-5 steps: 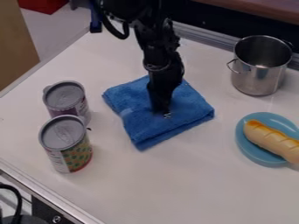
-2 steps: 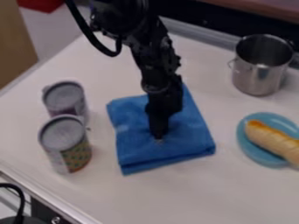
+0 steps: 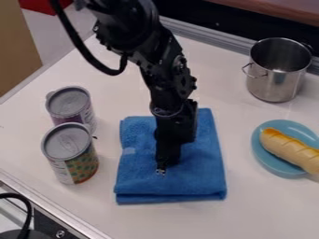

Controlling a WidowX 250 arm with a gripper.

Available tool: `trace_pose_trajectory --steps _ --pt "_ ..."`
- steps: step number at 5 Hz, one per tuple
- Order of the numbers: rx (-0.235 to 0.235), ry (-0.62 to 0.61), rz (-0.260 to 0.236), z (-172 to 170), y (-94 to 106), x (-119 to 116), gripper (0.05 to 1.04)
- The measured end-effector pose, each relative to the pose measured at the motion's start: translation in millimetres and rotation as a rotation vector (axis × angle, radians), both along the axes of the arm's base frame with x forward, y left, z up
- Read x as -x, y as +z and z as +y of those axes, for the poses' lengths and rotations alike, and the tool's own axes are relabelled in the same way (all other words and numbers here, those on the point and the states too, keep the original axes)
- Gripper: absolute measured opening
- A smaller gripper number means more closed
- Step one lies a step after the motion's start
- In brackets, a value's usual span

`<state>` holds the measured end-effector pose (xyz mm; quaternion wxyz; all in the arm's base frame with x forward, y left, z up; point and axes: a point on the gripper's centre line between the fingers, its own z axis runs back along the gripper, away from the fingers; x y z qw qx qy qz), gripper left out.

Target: Move the rag to the bottom right corner of the table

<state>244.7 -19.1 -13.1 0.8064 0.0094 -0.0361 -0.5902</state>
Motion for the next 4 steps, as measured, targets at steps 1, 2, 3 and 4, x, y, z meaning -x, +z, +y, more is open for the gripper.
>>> trace_pose_trajectory --steps 1,2,3,4 --pt "0.004 -0.044 0.01 -6.5 3.0 10.1 0.053" --pt "0.002 -0.083 0.029 -15.5 2.9 15.3 0.053" --pt "-0.03 -0.143 0.014 -21.7 -1.6 21.2 0.053" --pt "-0.032 -0.203 -0.011 -28.1 -3.7 28.1 0.053"
